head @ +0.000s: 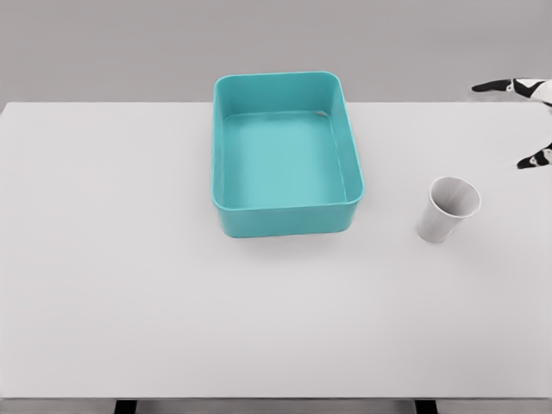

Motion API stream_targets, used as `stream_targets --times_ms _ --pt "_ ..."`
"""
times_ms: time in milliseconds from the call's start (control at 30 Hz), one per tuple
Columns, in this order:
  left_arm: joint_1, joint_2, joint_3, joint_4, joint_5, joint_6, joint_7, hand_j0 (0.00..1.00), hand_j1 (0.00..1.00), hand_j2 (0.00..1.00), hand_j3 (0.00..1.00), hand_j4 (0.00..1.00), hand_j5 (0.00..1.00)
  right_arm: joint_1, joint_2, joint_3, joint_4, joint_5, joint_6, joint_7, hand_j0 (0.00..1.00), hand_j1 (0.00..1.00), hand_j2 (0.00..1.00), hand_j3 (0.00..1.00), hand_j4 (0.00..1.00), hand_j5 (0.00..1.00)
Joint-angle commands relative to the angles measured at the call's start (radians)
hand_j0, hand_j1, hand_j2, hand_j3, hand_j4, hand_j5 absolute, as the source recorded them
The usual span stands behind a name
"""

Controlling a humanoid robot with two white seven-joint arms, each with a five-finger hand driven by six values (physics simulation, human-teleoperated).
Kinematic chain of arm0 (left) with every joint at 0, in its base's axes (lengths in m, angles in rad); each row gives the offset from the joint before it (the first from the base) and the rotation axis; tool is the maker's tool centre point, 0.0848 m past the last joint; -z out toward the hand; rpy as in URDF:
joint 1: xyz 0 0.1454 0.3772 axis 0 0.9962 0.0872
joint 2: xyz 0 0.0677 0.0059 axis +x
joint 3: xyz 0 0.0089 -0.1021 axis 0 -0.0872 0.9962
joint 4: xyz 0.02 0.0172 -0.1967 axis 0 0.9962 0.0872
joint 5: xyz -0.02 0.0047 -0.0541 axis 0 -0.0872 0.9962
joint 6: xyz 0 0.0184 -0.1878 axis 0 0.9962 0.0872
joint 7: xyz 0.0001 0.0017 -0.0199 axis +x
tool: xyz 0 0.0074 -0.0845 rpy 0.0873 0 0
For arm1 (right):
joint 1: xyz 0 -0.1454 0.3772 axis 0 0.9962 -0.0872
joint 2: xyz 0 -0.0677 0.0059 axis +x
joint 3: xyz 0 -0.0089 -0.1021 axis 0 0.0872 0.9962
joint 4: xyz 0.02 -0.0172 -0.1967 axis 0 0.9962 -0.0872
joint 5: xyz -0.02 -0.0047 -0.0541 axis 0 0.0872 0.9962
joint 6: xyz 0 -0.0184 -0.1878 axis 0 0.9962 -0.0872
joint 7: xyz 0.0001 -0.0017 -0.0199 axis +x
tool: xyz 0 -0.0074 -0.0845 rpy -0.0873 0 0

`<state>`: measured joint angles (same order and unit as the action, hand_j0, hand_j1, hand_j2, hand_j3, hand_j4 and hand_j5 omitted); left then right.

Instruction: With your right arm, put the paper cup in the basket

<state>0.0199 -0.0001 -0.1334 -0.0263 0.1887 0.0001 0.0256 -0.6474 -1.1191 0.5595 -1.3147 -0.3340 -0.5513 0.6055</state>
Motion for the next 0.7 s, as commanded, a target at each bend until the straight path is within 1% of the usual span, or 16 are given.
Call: stream_targets --times_ms 0,33,100,133,300,500,567,667 --pt "0.0 0.0 0.0 0.0 0.0 0.0 -0.001 1.0 1.0 1.0 1.0 1.0 1.0 0.0 -0.001 0.002 0.144 -0.18 -0.06 0.005 1.0 1.0 1.0 1.0 1.0 1.0" --pt "0.0 0.0 0.0 0.0 0.0 0.0 0.0 1.0 1.0 1.0 1.0 1.0 1.0 0.012 0.008 0.008 0.157 -0.217 -0.06 0.005 1.0 1.0 1.0 1.0 1.0 1.0" --pt "0.0 0.0 0.0 0.0 0.0 0.0 -0.001 1.0 1.0 1.0 1.0 1.0 1.0 0.028 0.051 0.022 0.158 -0.221 -0.06 0.005 1.0 1.0 1.0 1.0 1.0 1.0" --pt "0.0 0.0 0.0 0.0 0.0 0.0 0.0 1.0 1.0 1.0 1.0 1.0 1.0 0.046 0.068 0.022 0.158 -0.235 -0.053 0.005 1.0 1.0 1.0 1.0 1.0 1.0" --pt "0.0 0.0 0.0 0.0 0.0 0.0 -0.001 1.0 1.0 1.0 1.0 1.0 1.0 0.124 0.107 0.022 0.147 -0.295 -0.045 0.005 1.0 1.0 1.0 1.0 1.0 1.0" --pt "0.0 0.0 0.0 0.0 0.0 0.0 0.0 1.0 1.0 1.0 1.0 1.0 1.0 0.156 0.117 0.031 0.137 -0.298 -0.045 0.005 1.0 1.0 1.0 1.0 1.0 1.0" --pt "0.0 0.0 0.0 0.0 0.0 0.0 0.0 1.0 1.0 1.0 1.0 1.0 1.0 0.156 0.117 0.059 0.134 -0.298 -0.047 0.005 1.0 1.0 1.0 1.0 1.0 1.0" --pt "0.0 0.0 0.0 0.0 0.0 0.0 0.0 1.0 1.0 1.0 1.0 1.0 1.0 0.167 0.119 0.071 0.107 -0.298 -0.047 0.005 1.0 1.0 1.0 1.0 1.0 1.0"
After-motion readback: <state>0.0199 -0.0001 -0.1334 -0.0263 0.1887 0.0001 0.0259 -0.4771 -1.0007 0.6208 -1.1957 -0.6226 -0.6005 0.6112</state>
